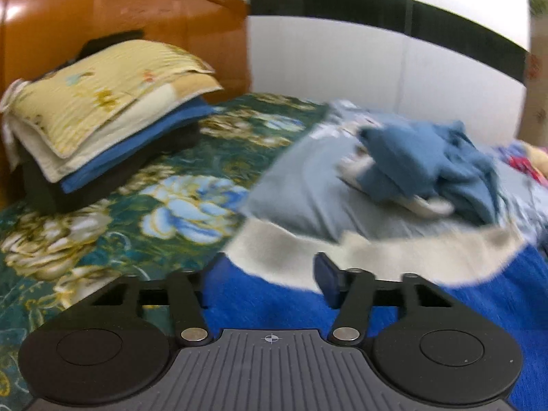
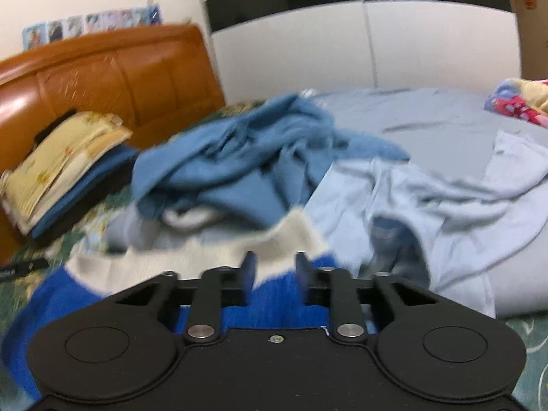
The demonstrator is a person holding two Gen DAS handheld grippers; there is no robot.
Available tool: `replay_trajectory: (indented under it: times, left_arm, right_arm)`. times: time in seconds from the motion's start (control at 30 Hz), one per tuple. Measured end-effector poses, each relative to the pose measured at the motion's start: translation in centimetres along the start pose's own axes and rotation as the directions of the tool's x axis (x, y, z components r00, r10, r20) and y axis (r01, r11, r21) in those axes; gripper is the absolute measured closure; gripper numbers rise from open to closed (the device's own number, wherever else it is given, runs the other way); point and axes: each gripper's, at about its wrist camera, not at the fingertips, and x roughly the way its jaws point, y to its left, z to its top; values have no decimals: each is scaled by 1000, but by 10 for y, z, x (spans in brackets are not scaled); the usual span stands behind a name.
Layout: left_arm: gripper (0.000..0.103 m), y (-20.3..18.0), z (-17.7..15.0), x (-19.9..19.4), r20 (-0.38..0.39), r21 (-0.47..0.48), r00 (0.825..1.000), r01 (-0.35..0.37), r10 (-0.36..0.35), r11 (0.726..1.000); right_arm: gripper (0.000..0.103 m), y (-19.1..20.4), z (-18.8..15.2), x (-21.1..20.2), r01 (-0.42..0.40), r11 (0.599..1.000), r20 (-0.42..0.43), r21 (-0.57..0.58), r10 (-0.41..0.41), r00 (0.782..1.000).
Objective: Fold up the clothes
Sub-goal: 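Open both grippers and release the hem beside the collar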
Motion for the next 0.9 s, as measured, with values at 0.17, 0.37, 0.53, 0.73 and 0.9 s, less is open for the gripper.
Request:
replay_trajectory:
  times: [0.17,0.37,0.53,0.73,0.9]
  left_arm:
    - [81,-3,-17,2,-51,18,999,3,-2,1000]
    - [81,10,-33,10,-66,15,997,-26,27,1000]
    - [80,6,-42,16,-67,62,996,-63,67,996]
    - [80,0,-40,12,-58,79,994,-85,89,993]
    - [80,-1,-40,-5,-56,37,994,-90,92,995]
  right_arm:
    - [98,5,-26,3,6,999,-77,-33,-9,997]
    - [100,-10,-44,9,39,999,-126,-6,-40,991]
    - [103,-24,-54,15,45,997,-132,61,-37,991]
    - [103,-18,-52,14,69,996,-136,53,-61,989]
    - [97,-12,-47,8,62,996,-131,65,-53,990]
